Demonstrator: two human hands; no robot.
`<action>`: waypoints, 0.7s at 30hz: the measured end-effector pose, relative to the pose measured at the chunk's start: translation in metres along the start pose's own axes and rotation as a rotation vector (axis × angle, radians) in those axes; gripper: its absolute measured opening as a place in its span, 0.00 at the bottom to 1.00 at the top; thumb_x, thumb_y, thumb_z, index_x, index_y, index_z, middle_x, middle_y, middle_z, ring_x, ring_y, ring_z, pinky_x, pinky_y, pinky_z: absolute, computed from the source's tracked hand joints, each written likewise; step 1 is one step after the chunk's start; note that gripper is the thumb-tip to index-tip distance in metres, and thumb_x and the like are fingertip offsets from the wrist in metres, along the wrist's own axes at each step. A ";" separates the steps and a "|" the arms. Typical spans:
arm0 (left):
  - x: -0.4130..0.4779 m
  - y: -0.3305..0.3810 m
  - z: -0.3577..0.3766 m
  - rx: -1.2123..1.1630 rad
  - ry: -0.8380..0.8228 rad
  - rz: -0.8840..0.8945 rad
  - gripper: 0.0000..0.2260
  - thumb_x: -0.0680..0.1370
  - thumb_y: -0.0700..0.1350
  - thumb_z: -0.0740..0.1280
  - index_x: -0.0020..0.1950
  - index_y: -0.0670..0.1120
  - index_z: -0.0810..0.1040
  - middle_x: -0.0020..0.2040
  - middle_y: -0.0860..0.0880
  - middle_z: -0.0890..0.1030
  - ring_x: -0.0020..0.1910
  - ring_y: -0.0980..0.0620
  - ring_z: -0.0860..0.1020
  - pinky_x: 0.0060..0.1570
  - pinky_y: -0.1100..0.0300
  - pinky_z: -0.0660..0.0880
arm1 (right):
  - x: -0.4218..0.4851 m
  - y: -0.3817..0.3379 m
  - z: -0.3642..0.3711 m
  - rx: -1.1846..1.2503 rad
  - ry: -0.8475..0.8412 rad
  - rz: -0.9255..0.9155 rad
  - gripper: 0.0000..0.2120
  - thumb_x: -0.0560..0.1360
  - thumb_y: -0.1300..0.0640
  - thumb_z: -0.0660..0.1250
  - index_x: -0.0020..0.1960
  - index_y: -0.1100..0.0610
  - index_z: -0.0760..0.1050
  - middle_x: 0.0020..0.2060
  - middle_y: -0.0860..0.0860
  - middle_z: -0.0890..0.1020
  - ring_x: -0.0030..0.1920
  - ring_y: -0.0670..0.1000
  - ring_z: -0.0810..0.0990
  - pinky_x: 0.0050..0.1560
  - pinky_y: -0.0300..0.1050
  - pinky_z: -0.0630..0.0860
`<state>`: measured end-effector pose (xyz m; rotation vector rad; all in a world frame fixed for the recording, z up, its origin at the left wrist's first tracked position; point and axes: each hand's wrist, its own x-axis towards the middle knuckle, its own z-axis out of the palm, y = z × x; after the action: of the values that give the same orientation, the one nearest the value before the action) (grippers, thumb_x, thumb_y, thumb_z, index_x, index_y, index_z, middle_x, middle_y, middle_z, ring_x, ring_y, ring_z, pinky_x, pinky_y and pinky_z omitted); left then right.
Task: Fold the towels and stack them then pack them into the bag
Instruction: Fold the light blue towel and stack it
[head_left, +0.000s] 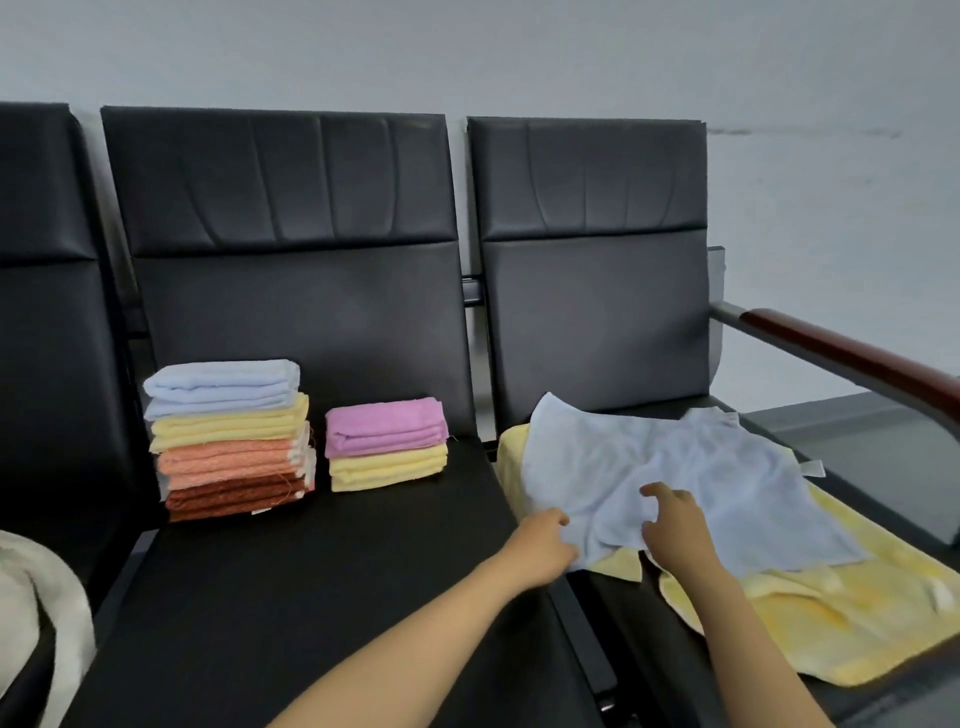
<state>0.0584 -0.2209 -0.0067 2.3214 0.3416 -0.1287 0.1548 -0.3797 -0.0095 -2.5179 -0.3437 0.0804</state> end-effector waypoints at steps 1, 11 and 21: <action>0.005 0.003 0.006 -0.016 0.006 -0.008 0.24 0.79 0.45 0.63 0.74 0.42 0.64 0.71 0.43 0.67 0.67 0.46 0.69 0.61 0.60 0.67 | 0.001 0.006 0.004 -0.038 -0.018 -0.002 0.26 0.74 0.69 0.58 0.70 0.56 0.67 0.65 0.61 0.69 0.65 0.60 0.69 0.62 0.48 0.69; 0.038 0.005 0.045 -0.040 0.040 -0.005 0.17 0.77 0.45 0.66 0.63 0.40 0.74 0.56 0.45 0.74 0.58 0.45 0.75 0.56 0.58 0.73 | 0.012 0.028 0.036 -0.292 -0.064 -0.037 0.13 0.78 0.60 0.59 0.62 0.54 0.73 0.63 0.54 0.68 0.63 0.56 0.66 0.61 0.47 0.69; 0.034 0.022 0.038 -0.195 0.104 0.012 0.31 0.80 0.51 0.62 0.78 0.55 0.48 0.75 0.47 0.53 0.73 0.45 0.61 0.66 0.57 0.64 | 0.000 -0.015 -0.004 0.495 0.221 -0.075 0.09 0.80 0.59 0.59 0.52 0.57 0.78 0.43 0.50 0.81 0.48 0.52 0.80 0.49 0.46 0.74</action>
<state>0.0978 -0.2558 -0.0254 2.1413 0.3745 0.0302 0.1518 -0.3698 0.0027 -1.9987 -0.2855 -0.1282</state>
